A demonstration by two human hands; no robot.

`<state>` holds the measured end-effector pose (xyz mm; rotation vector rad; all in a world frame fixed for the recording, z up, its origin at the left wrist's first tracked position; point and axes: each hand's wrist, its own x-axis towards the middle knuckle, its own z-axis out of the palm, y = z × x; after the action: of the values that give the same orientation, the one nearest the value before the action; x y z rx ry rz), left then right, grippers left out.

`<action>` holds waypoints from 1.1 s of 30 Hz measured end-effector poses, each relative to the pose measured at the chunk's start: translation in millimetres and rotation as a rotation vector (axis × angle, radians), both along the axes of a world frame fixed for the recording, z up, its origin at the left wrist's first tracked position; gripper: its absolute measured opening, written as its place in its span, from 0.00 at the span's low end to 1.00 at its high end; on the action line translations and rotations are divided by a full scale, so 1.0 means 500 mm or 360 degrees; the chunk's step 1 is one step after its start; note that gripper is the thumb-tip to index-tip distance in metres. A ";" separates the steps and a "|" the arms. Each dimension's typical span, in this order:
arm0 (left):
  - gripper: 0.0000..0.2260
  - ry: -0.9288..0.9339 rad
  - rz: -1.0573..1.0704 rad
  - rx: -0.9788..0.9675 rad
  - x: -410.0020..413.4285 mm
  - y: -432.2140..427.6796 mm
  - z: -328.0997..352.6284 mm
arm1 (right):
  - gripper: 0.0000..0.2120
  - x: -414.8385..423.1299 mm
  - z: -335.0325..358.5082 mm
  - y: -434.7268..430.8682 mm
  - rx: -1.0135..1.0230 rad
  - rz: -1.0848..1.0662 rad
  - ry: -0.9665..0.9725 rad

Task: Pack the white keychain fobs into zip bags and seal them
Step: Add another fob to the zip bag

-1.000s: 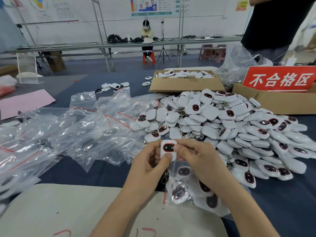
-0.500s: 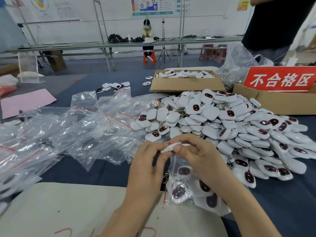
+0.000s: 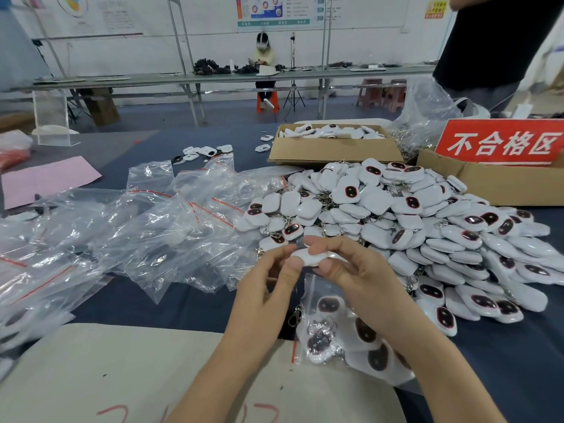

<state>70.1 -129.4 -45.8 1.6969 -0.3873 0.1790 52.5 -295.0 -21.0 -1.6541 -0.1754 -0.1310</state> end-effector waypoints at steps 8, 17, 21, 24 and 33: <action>0.11 0.0066 -0.0118 -0.0185 0.000 0.003 0.008 | 0.18 0.004 0.004 0.008 -0.0066 -0.0054 -0.0028; 0.09 0.0053 -0.0021 -0.0228 0.001 0.006 0.006 | 0.18 0.002 0.001 0.006 -0.0108 -0.0036 -0.0045; 0.09 0.0051 -0.0010 -0.0238 0.002 0.007 0.005 | 0.19 0.002 0.001 0.006 -0.0107 -0.0025 -0.0060; 0.13 0.0044 -0.0018 -0.0247 0.002 0.009 0.004 | 0.19 0.002 0.001 0.007 -0.0087 -0.0015 -0.0072; 0.07 0.0160 -0.0040 -0.0381 0.008 0.012 0.010 | 0.17 0.001 0.008 0.014 0.0015 0.0098 -0.0097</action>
<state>74.3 -123.4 -40.8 1.4585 -0.2998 0.1162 52.9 -288.0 -17.2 -1.6347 -0.2713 -0.1350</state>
